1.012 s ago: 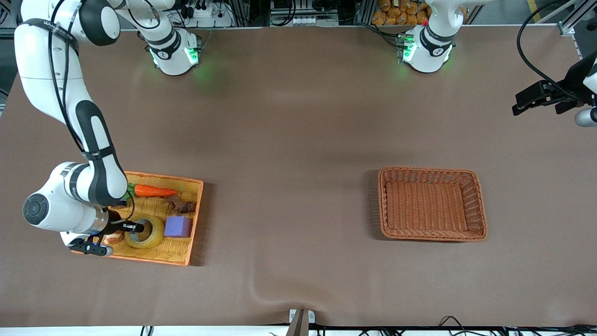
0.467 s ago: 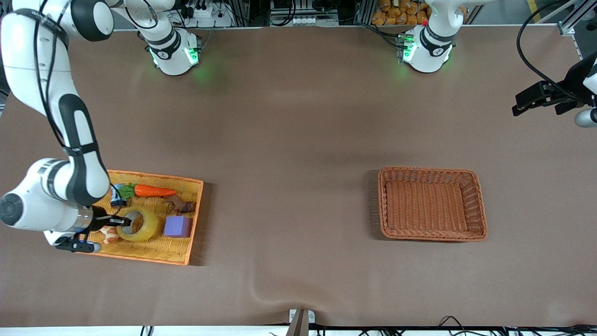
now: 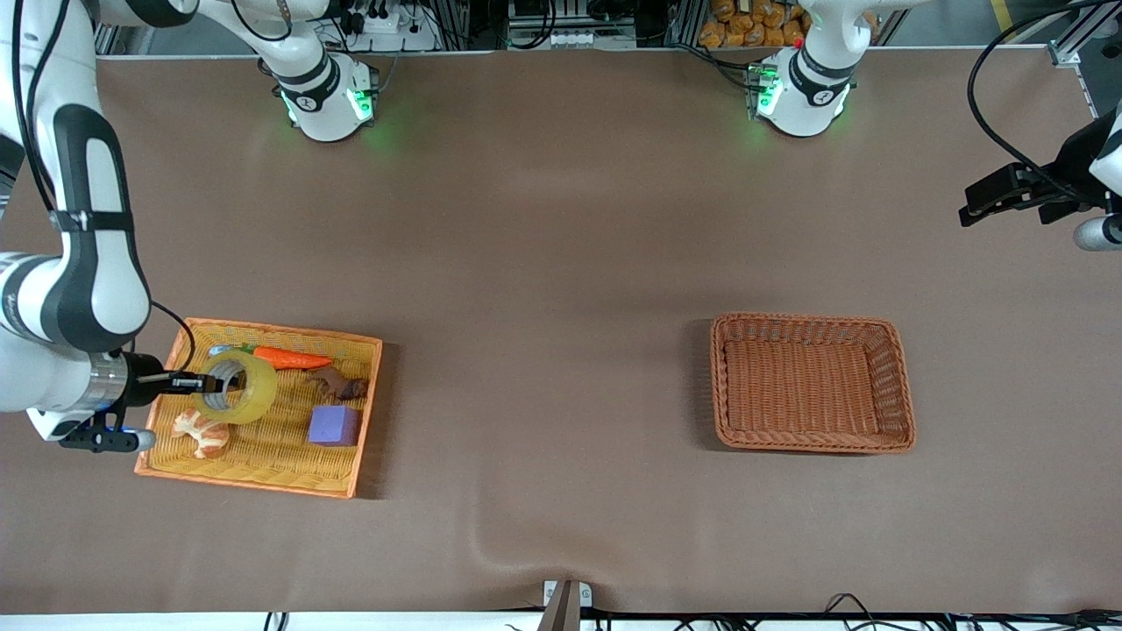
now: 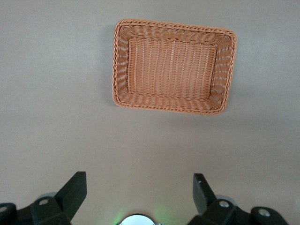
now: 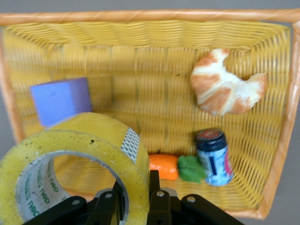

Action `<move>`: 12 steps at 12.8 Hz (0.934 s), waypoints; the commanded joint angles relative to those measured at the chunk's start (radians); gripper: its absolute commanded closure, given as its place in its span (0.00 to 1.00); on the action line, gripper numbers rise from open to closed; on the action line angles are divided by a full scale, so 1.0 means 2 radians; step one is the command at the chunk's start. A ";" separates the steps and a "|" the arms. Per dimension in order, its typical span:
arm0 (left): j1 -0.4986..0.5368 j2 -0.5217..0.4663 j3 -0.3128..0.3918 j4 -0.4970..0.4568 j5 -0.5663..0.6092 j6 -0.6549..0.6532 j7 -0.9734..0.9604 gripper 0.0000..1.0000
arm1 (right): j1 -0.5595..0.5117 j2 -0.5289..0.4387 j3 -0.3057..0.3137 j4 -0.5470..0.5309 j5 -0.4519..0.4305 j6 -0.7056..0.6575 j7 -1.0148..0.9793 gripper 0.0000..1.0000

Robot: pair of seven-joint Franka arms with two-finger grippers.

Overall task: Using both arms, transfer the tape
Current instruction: 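Lift the tape with the right gripper while the left gripper reaches over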

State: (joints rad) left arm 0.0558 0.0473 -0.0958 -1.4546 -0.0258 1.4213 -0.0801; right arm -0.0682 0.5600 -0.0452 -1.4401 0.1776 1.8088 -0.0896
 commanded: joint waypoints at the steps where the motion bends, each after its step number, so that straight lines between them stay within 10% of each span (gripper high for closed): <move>1: -0.001 0.002 0.000 0.008 -0.011 0.004 -0.001 0.00 | 0.036 -0.023 0.003 -0.012 0.009 -0.009 0.064 1.00; 12: -0.003 0.007 0.000 0.013 -0.010 0.006 -0.001 0.00 | 0.281 0.004 0.013 0.004 0.028 0.098 0.230 1.00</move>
State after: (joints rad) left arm 0.0495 0.0535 -0.0983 -1.4495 -0.0258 1.4326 -0.0812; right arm 0.4221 0.5424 -0.0025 -1.4361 0.2198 1.9196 0.3140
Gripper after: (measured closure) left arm 0.000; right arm 0.775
